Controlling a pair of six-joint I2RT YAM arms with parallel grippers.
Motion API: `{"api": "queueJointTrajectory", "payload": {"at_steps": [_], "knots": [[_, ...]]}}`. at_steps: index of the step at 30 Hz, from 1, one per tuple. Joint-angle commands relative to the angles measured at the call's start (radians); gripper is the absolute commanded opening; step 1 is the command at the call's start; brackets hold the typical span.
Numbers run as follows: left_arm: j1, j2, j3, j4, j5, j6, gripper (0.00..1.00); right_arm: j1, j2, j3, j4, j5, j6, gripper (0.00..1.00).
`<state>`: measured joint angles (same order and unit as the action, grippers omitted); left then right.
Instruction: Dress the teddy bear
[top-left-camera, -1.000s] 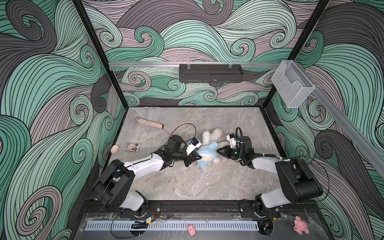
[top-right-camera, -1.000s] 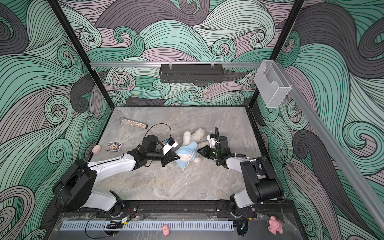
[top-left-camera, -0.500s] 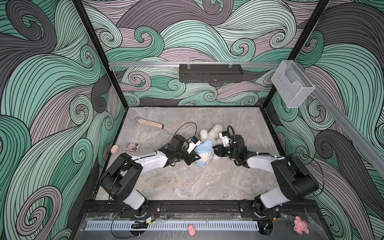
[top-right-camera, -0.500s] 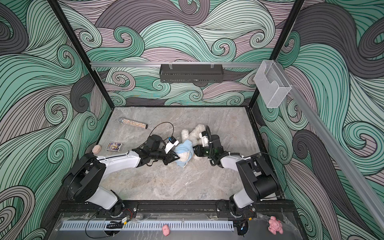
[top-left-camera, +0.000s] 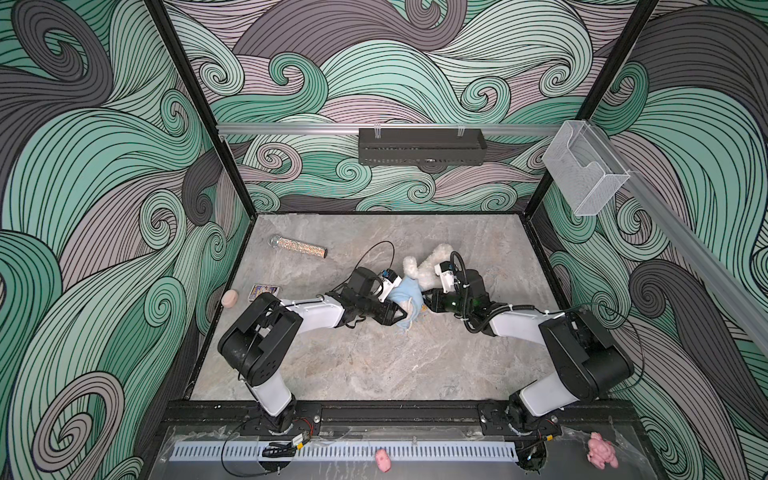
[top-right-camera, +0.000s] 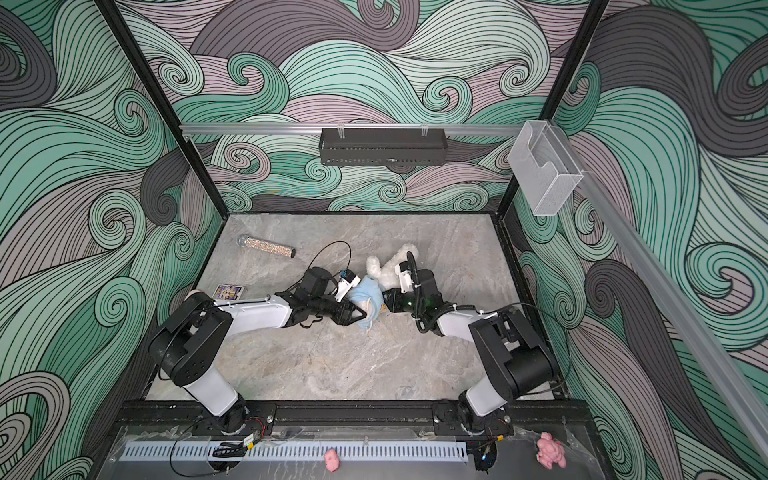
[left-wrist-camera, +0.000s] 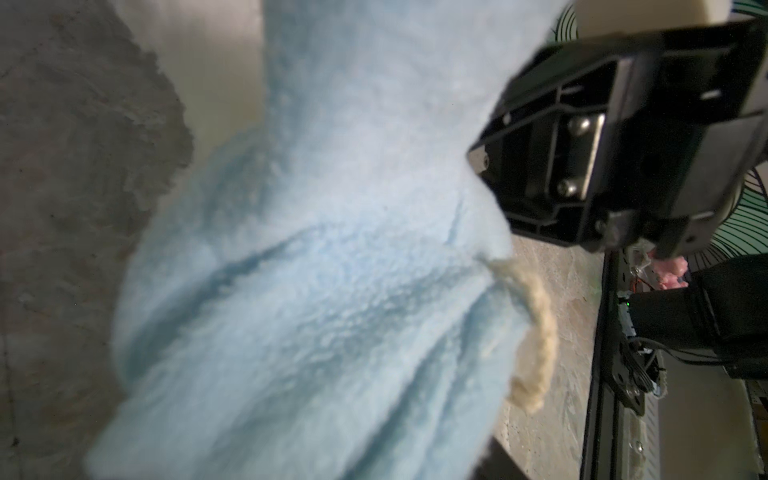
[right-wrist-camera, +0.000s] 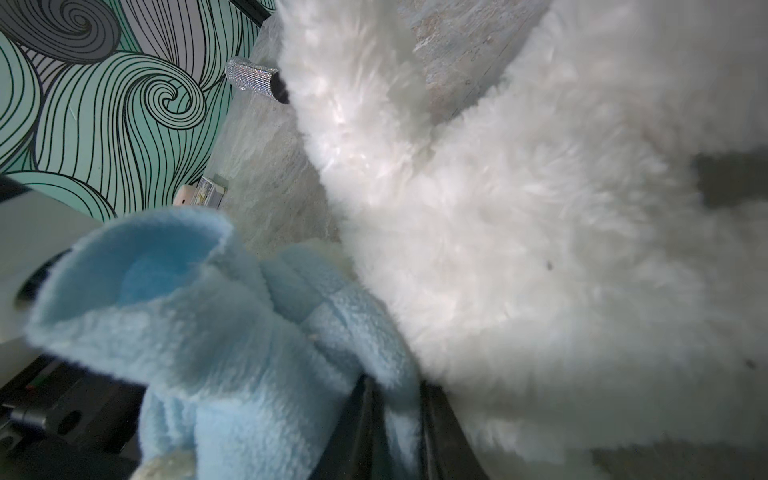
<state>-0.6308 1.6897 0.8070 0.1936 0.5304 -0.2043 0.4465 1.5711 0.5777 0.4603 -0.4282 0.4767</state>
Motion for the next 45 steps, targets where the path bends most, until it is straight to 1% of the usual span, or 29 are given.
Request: {"api": "queueJointTrajectory", "payload": {"at_steps": [1, 8, 10, 12, 15, 17, 19, 21, 23, 26, 28, 32, 34, 36, 38, 42, 45], "knots": [[-0.009, 0.035, 0.081, 0.021, -0.027, -0.042, 0.55, 0.052, 0.032, 0.007, 0.039, -0.047, 0.032, 0.22], [-0.009, 0.091, 0.139, 0.019, -0.057, -0.095, 0.54, 0.076, 0.038, 0.0, 0.053, -0.045, 0.036, 0.22], [-0.009, 0.104, 0.151, 0.037, -0.065, -0.115, 0.5, 0.078, 0.036, -0.003, 0.05, -0.041, 0.032, 0.22], [-0.008, 0.113, 0.16, 0.053, -0.08, -0.143, 0.42, 0.077, 0.032, -0.01, 0.047, -0.036, 0.026, 0.21], [-0.004, 0.126, 0.178, 0.061, -0.09, -0.172, 0.24, 0.078, 0.016, -0.021, 0.024, -0.018, 0.011, 0.22], [-0.003, 0.129, 0.188, 0.058, -0.063, -0.179, 0.11, 0.077, -0.009, -0.024, -0.018, 0.013, -0.008, 0.22], [-0.001, 0.128, 0.2, 0.045, -0.01, -0.187, 0.0, 0.075, -0.053, -0.013, -0.093, 0.069, -0.046, 0.26], [0.005, 0.123, 0.201, 0.039, 0.059, -0.22, 0.0, 0.075, -0.105, 0.018, -0.197, 0.139, -0.098, 0.34], [0.026, 0.12, 0.189, 0.068, 0.155, -0.305, 0.0, 0.075, -0.158, 0.056, -0.31, 0.202, -0.161, 0.42], [0.08, 0.129, 0.161, 0.197, 0.307, -0.515, 0.0, 0.076, -0.249, 0.056, -0.402, 0.288, -0.237, 0.51], [0.113, 0.144, 0.153, 0.279, 0.378, -0.659, 0.0, 0.075, -0.323, 0.029, -0.42, 0.297, -0.281, 0.53], [0.153, 0.157, 0.142, 0.371, 0.445, -0.864, 0.0, 0.088, -0.492, -0.046, -0.403, 0.217, -0.335, 0.57], [0.175, 0.159, 0.137, 0.391, 0.468, -0.951, 0.0, 0.102, -0.584, -0.09, -0.378, 0.184, -0.355, 0.57], [0.19, 0.154, 0.132, 0.406, 0.494, -1.004, 0.0, 0.116, -0.654, -0.143, -0.328, 0.158, -0.37, 0.56], [0.2, 0.151, 0.133, 0.406, 0.525, -1.042, 0.0, 0.118, -0.682, -0.195, -0.255, 0.151, -0.369, 0.53], [0.202, 0.143, 0.144, 0.427, 0.6, -1.102, 0.0, 0.115, -0.627, -0.246, -0.127, 0.14, -0.388, 0.44], [0.202, 0.122, 0.148, 0.377, 0.629, -1.093, 0.0, 0.111, -0.559, -0.277, -0.009, 0.109, -0.422, 0.38]]}}
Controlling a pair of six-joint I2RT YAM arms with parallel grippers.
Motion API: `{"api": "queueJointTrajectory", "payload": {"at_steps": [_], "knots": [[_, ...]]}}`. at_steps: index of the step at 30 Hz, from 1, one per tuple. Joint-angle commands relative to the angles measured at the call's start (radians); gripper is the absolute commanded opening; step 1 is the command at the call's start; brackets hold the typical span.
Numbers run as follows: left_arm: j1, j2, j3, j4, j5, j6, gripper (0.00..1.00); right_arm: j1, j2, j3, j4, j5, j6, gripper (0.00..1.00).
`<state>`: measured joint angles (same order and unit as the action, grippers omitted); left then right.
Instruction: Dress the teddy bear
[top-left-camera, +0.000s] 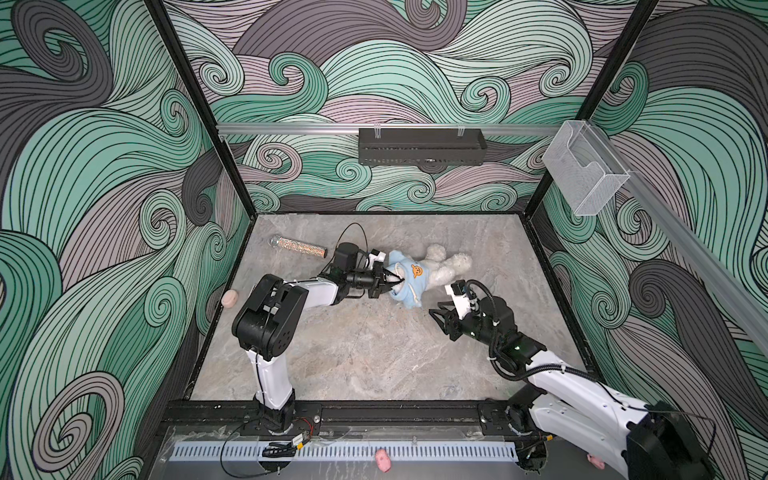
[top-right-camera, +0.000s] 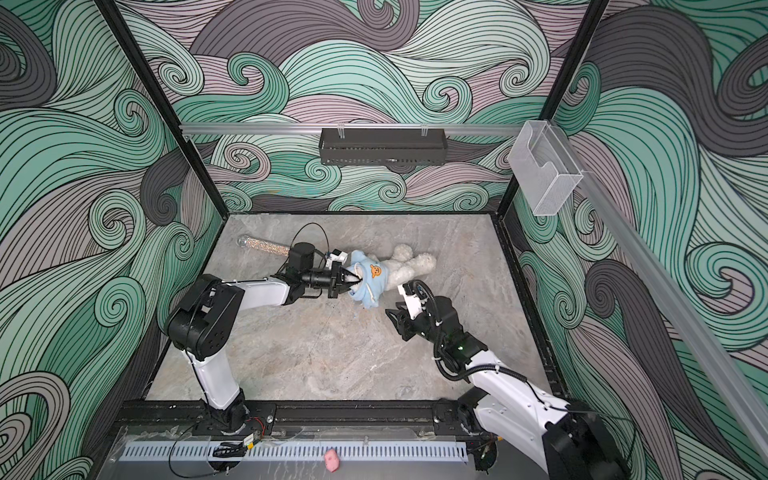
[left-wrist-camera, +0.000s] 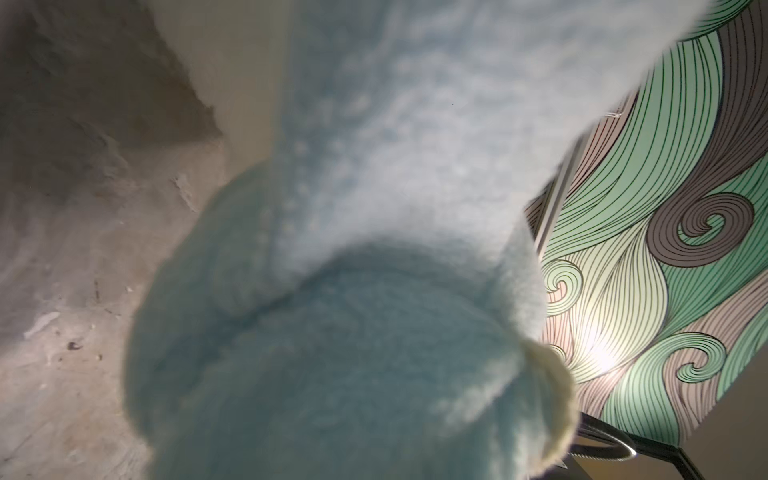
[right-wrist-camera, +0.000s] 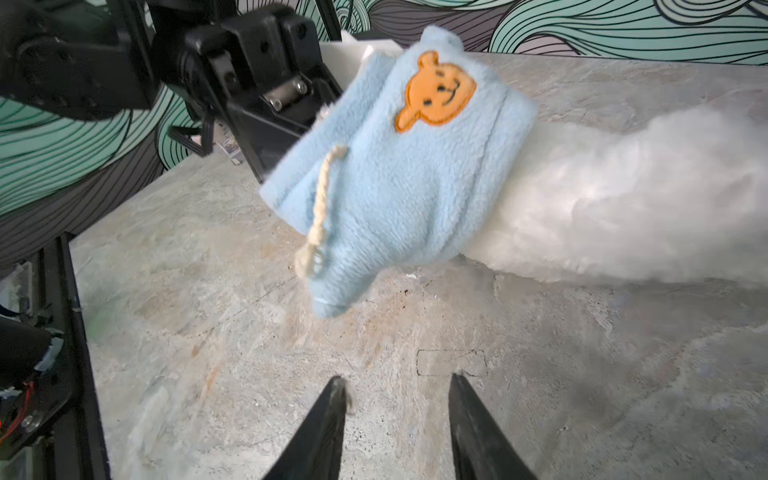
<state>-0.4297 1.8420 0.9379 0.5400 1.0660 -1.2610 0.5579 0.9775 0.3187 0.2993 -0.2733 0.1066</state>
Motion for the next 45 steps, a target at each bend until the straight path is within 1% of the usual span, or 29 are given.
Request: {"api": "queueJointTrajectory", "payload": {"at_steps": [1, 4, 7, 11, 16, 18, 22, 24, 26, 29, 32, 34, 39, 45], "knots": [[-0.001, -0.038, 0.024, -0.011, 0.098, -0.015, 0.0, -0.003, 0.055, -0.027, 0.205, -0.06, -0.057, 0.36], [-0.001, -0.065, 0.047, -0.12, 0.107, 0.047, 0.0, -0.007, 0.113, -0.027, 0.283, -0.085, -0.078, 0.34], [-0.006, -0.08, 0.062, -0.168, 0.114, 0.069, 0.0, -0.01, 0.174, -0.006, 0.325, -0.106, -0.105, 0.33], [-0.017, -0.086, 0.077, -0.186, 0.118, 0.075, 0.0, -0.01, 0.253, 0.026, 0.367, -0.123, -0.117, 0.34], [-0.027, -0.083, 0.084, -0.188, 0.121, 0.078, 0.0, -0.01, 0.313, 0.038, 0.441, -0.135, -0.107, 0.36], [-0.032, -0.082, 0.085, -0.19, 0.123, 0.081, 0.0, -0.009, 0.33, 0.051, 0.444, -0.125, -0.107, 0.36], [-0.033, -0.082, 0.087, -0.192, 0.125, 0.086, 0.0, -0.011, 0.349, 0.059, 0.453, -0.068, -0.11, 0.36], [-0.034, -0.082, 0.087, -0.194, 0.126, 0.091, 0.0, -0.012, 0.35, 0.062, 0.456, -0.057, -0.11, 0.34], [-0.036, -0.08, 0.087, -0.2, 0.125, 0.095, 0.0, -0.011, 0.345, 0.062, 0.459, -0.063, -0.107, 0.29], [-0.036, -0.079, 0.085, -0.211, 0.118, 0.106, 0.0, -0.011, 0.338, 0.063, 0.425, -0.055, -0.102, 0.17], [-0.034, -0.082, 0.088, -0.212, 0.112, 0.104, 0.0, -0.011, 0.328, 0.075, 0.333, 0.018, -0.084, 0.05], [-0.032, -0.088, 0.091, -0.208, 0.111, 0.091, 0.0, -0.013, 0.321, 0.085, 0.253, 0.08, -0.067, 0.01], [-0.016, -0.124, 0.085, -0.145, 0.124, 0.007, 0.0, -0.036, 0.316, 0.08, 0.118, 0.31, 0.022, 0.0], [-0.013, -0.19, 0.075, -0.166, 0.133, -0.002, 0.0, -0.078, 0.295, 0.107, -0.005, 0.474, 0.067, 0.0]]}}
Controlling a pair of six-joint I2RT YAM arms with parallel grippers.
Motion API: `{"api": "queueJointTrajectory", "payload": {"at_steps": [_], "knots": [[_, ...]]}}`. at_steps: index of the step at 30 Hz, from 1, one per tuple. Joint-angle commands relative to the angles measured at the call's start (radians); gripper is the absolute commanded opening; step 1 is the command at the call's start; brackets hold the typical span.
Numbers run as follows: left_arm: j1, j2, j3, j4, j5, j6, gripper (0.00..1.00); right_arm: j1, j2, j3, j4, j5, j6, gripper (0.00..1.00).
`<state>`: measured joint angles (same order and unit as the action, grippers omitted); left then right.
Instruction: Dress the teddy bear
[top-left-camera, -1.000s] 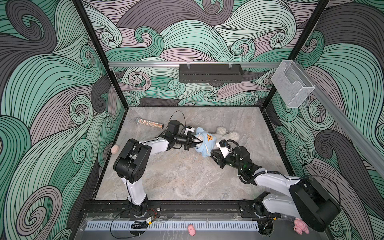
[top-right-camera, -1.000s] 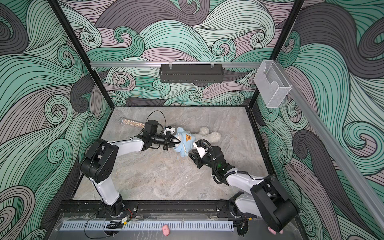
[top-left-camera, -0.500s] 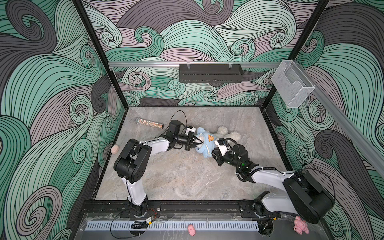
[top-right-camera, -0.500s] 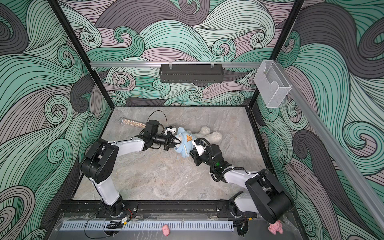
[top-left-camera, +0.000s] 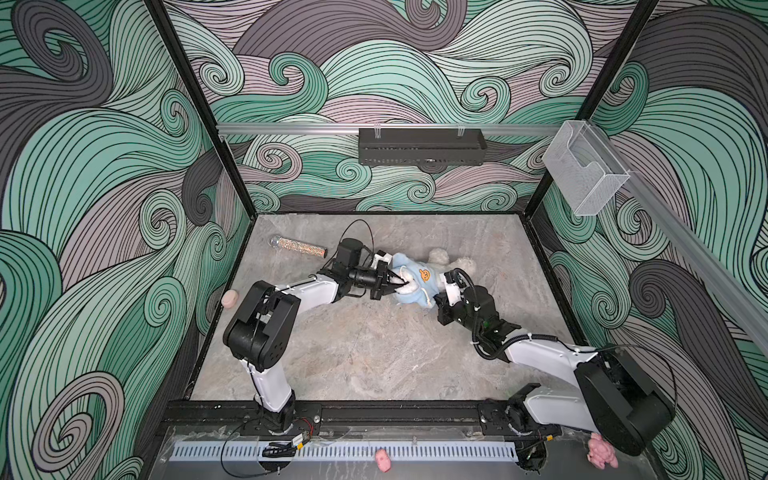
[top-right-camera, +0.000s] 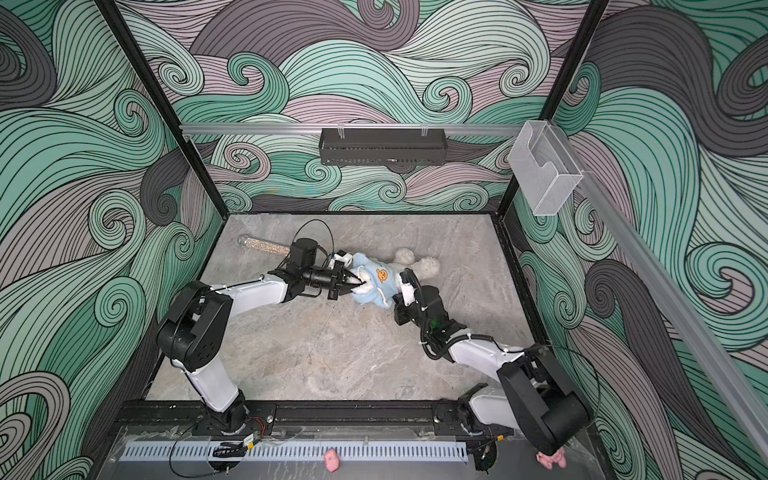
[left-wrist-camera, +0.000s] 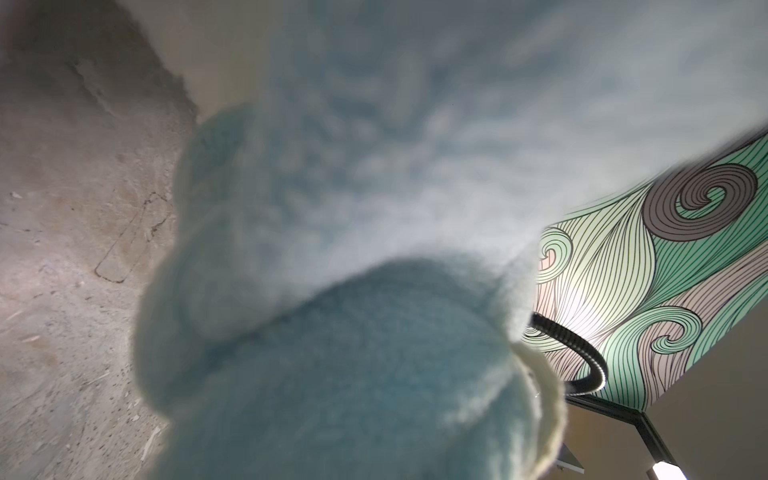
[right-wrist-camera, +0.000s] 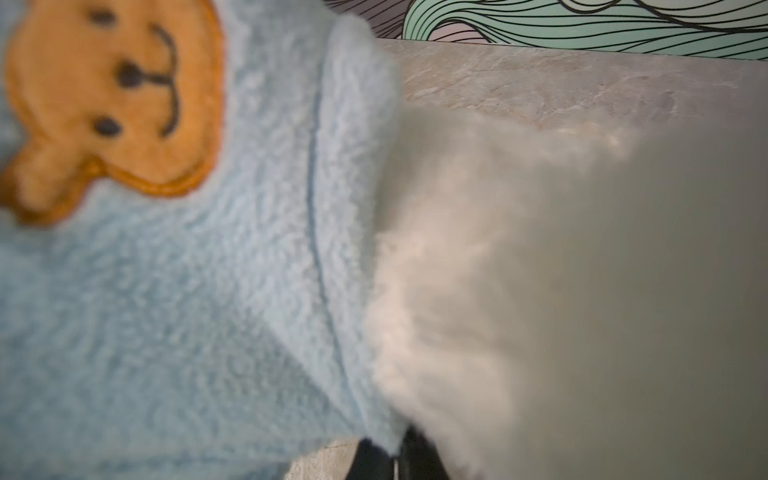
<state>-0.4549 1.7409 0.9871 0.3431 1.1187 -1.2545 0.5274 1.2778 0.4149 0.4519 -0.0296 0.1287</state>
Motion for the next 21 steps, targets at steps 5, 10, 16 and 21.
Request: {"api": "queueJointTrajectory", "payload": {"at_steps": [5, 10, 16, 21], "knots": [[0.023, -0.13, 0.001, 0.026, 0.082, -0.016, 0.0, -0.113, -0.024, 0.005, -0.185, 0.285, 0.136, 0.0], [0.044, -0.165, -0.021, 0.023, 0.093, 0.0, 0.0, -0.184, -0.077, -0.023, -0.179, 0.314, 0.22, 0.0], [0.044, -0.177, 0.037, -0.42, 0.02, 0.476, 0.0, -0.201, -0.138, -0.067, -0.066, 0.186, 0.165, 0.0], [-0.012, -0.147, 0.076, -0.511, -0.17, 0.789, 0.0, -0.175, -0.114, -0.04, -0.066, -0.242, 0.092, 0.08]]}}
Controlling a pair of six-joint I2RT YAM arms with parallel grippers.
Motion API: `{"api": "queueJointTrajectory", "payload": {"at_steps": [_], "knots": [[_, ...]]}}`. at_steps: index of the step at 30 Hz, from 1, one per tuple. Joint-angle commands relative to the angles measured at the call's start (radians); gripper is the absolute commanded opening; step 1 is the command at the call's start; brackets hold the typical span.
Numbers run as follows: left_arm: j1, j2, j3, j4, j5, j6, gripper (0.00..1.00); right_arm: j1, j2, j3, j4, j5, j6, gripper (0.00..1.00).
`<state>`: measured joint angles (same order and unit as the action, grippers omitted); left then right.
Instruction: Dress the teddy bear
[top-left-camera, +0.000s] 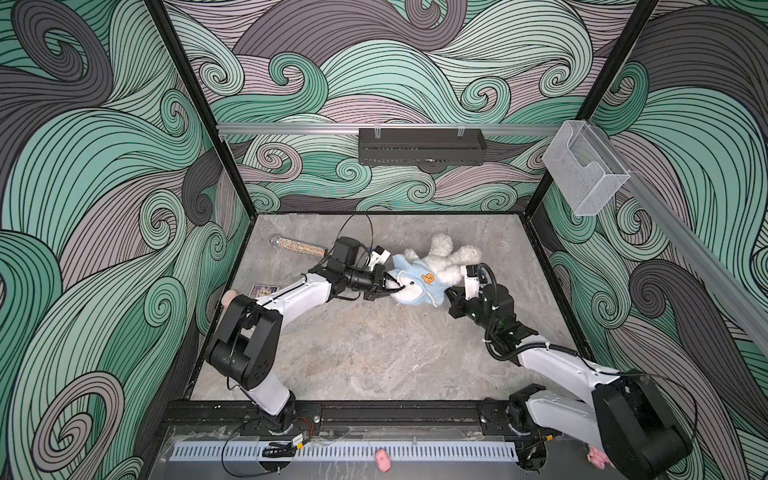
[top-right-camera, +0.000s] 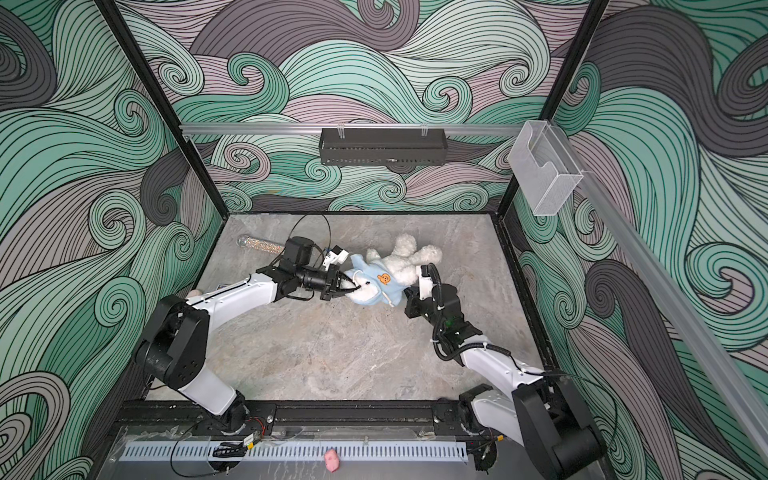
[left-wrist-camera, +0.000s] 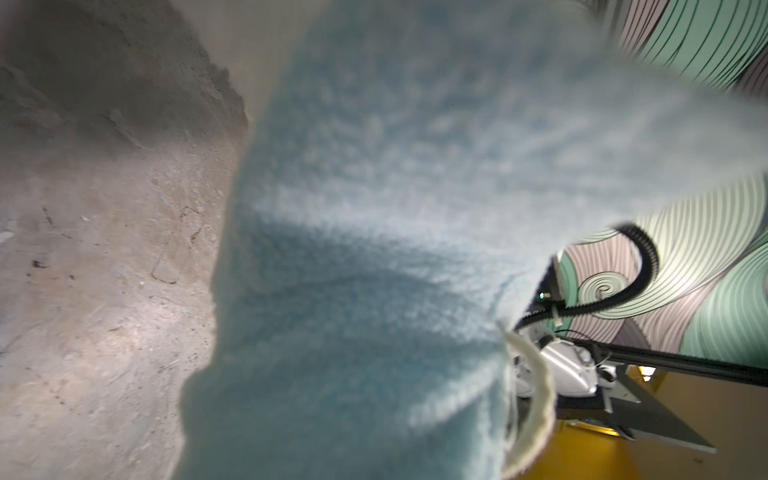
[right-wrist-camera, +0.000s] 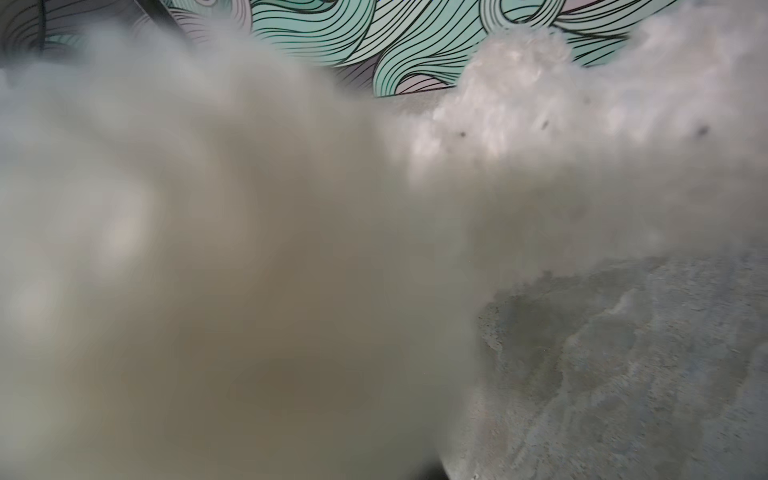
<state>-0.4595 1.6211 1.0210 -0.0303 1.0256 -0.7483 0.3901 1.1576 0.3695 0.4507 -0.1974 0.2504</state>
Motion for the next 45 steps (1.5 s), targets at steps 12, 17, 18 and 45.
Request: {"api": "queueJointTrajectory", "payload": {"at_steps": [12, 17, 18, 45], "knots": [[-0.149, -0.055, 0.035, -0.171, -0.461, 1.073, 0.0, -0.025, -0.46, 0.04, -0.441, -0.142, 0.071, 0.54], [-0.168, -0.086, -0.036, -0.061, -0.467, 1.238, 0.0, -0.062, -0.25, 0.201, -0.489, -0.382, 0.12, 0.54], [-0.171, -0.083, -0.039, -0.057, -0.471, 1.258, 0.0, -0.071, -0.212, 0.217, -0.47, -0.431, 0.138, 0.53], [-0.285, -0.138, -0.095, -0.163, -0.661, 1.46, 0.0, -0.23, -0.094, 0.105, -0.261, -0.111, 0.457, 0.0]]}}
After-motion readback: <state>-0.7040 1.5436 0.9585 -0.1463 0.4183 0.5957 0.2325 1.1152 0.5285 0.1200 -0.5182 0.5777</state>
